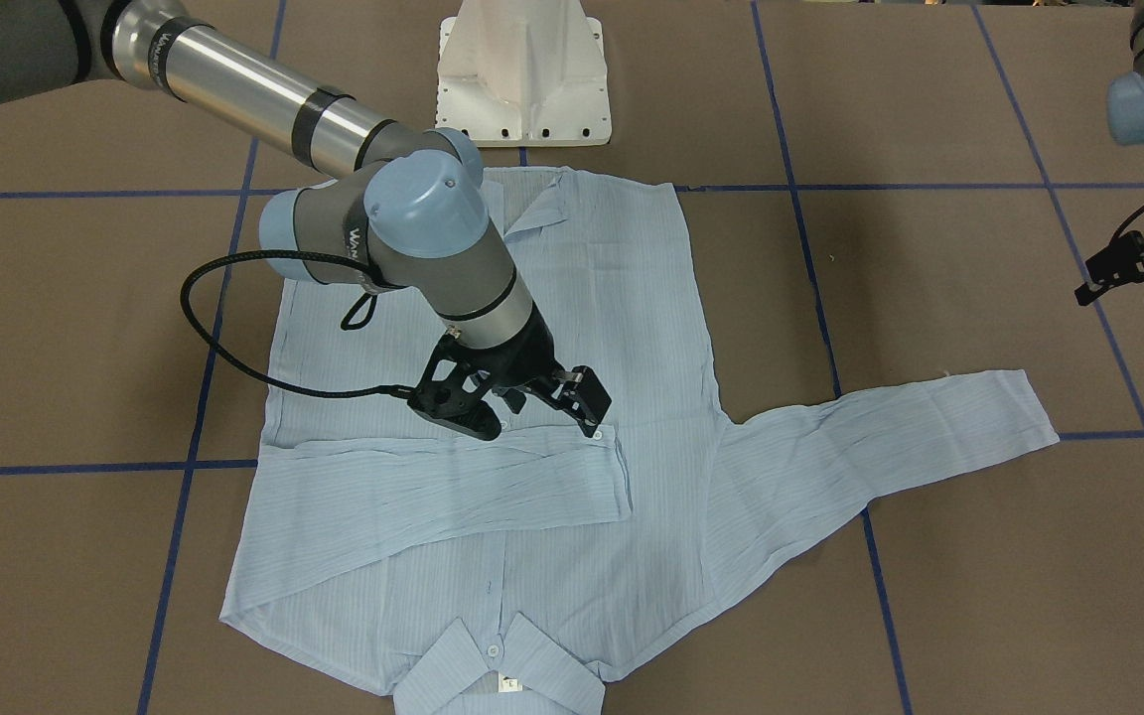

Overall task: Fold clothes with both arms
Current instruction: 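Release the sleeve on the chest while the left gripper reaches the other cuff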

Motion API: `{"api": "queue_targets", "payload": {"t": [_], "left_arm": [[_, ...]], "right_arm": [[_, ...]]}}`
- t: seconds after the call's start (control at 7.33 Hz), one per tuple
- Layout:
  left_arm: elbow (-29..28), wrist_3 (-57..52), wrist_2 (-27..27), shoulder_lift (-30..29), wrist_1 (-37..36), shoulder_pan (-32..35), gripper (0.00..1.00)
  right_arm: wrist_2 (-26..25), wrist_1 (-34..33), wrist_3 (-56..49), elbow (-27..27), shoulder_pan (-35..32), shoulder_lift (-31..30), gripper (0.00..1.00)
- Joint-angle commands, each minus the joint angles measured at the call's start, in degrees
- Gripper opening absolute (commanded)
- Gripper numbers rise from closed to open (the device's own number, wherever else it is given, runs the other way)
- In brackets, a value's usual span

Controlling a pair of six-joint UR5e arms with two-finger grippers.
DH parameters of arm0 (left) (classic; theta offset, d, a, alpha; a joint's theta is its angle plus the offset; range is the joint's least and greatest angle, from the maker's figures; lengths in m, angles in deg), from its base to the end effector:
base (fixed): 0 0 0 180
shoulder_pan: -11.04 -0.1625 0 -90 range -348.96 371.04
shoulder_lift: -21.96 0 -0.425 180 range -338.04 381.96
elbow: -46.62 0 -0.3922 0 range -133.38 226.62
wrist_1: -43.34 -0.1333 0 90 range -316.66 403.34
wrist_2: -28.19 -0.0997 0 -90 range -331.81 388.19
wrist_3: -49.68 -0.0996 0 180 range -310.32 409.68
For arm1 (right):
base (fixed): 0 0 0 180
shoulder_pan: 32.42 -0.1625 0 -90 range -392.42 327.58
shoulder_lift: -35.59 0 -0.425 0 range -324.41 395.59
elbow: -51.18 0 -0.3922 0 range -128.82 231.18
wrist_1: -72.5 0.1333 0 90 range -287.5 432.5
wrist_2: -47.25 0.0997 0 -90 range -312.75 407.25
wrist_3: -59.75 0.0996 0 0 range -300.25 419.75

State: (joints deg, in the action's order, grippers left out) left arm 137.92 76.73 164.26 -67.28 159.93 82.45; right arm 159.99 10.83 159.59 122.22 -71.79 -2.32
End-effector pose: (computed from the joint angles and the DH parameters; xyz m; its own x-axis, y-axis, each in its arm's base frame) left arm 0.1032 -0.5000 0.5998 0.6214 0.0906 -0.7782 -0.0012 0.9934 0.1146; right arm -0.5522 -0.5757 0.1656 0.3088 0.4573 0.8340 -0.3809 0.8629 -0.3321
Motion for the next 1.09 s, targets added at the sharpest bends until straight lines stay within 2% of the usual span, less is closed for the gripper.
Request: {"api": "queue_targets", "payload": {"t": [0.0,0.27,0.68,0.95], "left_arm": [[-9.0,1.2,0.1,-6.2,1.5,-2.9,0.95],[-10.5,7.0,0.0,-8.9,1.6,-8.6,0.93],[-12.4,7.1,-1.7,-9.7,1.6,-10.3,0.83],[-12.8,6.6,-1.9,-9.8,1.6,-10.3,0.81]], "right_arm": [[0.4,0.0,-0.4,2.4,-0.9,-3.7,1.0],[0.4,0.1,-0.8,3.0,-1.0,-4.5,1.0],[0.0,0.1,-1.1,3.1,-0.9,-5.2,1.0],[-0.1,0.1,-1.1,3.1,-0.9,-5.2,1.0]]}}
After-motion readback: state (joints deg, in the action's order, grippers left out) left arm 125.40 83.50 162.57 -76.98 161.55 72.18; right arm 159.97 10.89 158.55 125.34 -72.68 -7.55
